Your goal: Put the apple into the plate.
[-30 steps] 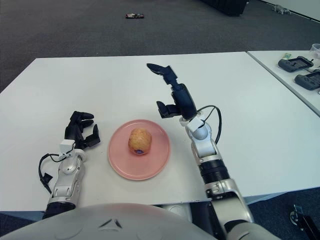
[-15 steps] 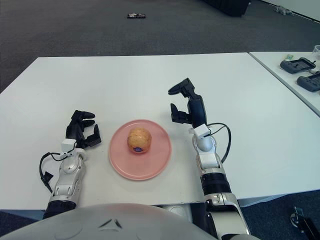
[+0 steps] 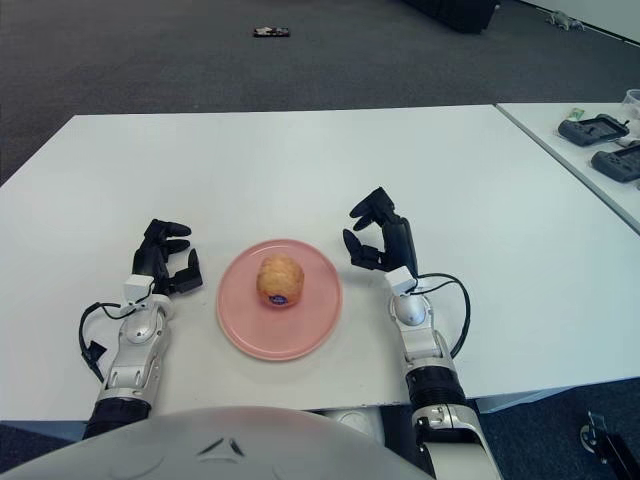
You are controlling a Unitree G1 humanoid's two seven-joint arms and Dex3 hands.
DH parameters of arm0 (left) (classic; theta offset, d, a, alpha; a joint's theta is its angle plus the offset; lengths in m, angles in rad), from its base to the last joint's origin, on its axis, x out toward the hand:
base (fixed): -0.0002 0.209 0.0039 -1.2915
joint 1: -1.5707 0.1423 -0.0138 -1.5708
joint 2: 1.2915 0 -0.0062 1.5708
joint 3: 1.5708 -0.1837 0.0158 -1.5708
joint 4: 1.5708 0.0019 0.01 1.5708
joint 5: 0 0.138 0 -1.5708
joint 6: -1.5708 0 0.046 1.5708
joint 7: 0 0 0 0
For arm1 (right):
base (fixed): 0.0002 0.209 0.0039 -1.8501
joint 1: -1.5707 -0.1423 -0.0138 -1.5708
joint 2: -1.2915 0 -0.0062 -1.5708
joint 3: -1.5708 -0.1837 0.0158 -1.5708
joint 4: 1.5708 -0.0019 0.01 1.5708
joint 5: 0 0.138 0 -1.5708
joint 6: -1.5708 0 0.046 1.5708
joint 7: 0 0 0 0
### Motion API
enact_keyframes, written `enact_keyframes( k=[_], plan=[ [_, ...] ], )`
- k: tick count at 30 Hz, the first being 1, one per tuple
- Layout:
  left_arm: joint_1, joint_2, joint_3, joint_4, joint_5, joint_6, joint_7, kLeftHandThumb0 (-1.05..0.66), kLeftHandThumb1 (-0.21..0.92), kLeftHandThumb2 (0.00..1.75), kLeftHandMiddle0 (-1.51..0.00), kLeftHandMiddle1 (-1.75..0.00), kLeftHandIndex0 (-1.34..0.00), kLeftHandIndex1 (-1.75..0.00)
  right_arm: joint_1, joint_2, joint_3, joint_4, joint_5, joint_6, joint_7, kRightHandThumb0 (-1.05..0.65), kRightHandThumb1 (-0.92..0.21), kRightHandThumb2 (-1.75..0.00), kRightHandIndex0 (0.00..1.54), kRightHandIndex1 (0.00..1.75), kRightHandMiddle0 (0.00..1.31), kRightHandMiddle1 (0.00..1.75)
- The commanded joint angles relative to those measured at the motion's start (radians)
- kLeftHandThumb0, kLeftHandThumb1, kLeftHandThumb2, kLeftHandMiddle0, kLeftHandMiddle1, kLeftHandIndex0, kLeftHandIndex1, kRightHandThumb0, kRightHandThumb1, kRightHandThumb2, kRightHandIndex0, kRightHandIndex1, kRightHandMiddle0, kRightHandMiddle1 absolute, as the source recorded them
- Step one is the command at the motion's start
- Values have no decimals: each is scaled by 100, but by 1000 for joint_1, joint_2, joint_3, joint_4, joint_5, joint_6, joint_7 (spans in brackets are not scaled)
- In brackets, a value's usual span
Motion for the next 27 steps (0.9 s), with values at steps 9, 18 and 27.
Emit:
enact_keyframes(
  k=[9, 18, 27],
  plan=[
    [12, -4, -2, 12, -7, 26, -6, -1, 25, 134, -75, -155, -43, -175, -5, -19, -27, 111, 30, 8, -29, -41, -57, -101, 82, 175, 42, 175],
    [9, -1, -4, 12, -8, 21, -11, -1, 25, 137, -74, -160, -42, -175, -3, 3, -43, 146, 79, 21, -27, -41, -55, -103, 67, 173, 43, 175],
    [9, -3, -5, 6, -16, 20, -18, -1, 25, 135, -76, -155, -43, -175, 14, 60, -48, 139, 91, 53, -65, -41, -55, -103, 62, 160, 43, 175]
  ],
)
